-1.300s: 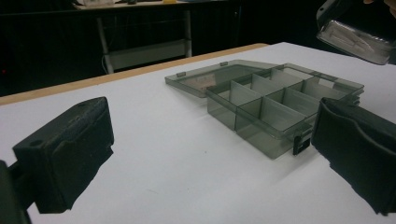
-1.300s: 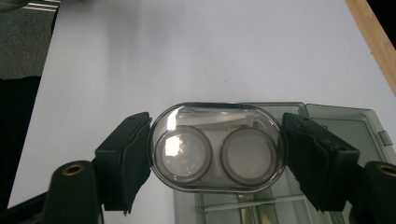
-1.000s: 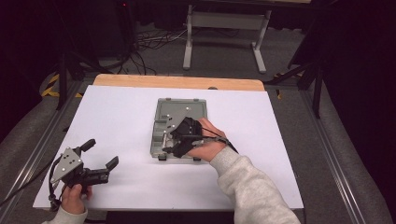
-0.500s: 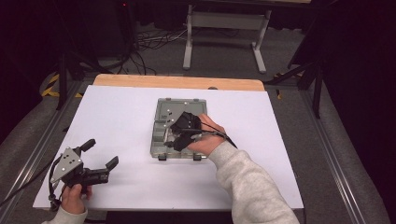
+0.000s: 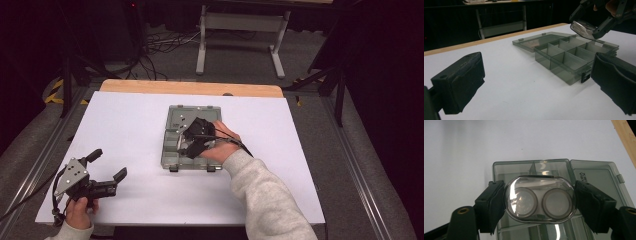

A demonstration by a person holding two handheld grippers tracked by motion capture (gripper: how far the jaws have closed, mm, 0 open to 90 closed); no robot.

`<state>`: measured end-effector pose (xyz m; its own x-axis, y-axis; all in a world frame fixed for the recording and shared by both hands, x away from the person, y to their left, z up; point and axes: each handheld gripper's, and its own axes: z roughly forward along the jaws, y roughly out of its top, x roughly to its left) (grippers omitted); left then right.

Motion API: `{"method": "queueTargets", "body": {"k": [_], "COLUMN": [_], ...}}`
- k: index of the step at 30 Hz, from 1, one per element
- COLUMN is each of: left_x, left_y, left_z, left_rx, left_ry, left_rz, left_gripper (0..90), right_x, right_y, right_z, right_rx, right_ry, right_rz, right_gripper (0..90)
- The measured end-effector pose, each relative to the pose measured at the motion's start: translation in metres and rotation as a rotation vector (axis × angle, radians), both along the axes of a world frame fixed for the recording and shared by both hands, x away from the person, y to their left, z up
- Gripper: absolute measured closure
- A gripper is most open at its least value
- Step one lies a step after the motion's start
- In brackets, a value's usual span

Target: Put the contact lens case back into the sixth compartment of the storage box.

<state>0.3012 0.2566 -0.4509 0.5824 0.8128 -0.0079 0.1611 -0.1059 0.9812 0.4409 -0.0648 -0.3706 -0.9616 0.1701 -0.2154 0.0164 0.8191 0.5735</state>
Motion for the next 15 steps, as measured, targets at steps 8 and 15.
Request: {"method": "queueTargets", "body": {"k": [8,15], "left_x": [0.000,0.000], "left_y": [0.000,0.000], "left_z": [0.000,0.000], "left_rx": [0.000,0.001], "left_ry": [0.001,-0.001], "left_rz": [0.000,-0.001], "left_gripper": [0.0,0.0], "right_x": [0.005,0.007], "right_y": [0.002,0.003], "right_z": [-0.007,-0.012], "right_rx": [-0.024,-0.053], "right_ry": [0.011,0.023], "right_rz": [0.007,0.017], "right_gripper": [26.7,26.7]}}
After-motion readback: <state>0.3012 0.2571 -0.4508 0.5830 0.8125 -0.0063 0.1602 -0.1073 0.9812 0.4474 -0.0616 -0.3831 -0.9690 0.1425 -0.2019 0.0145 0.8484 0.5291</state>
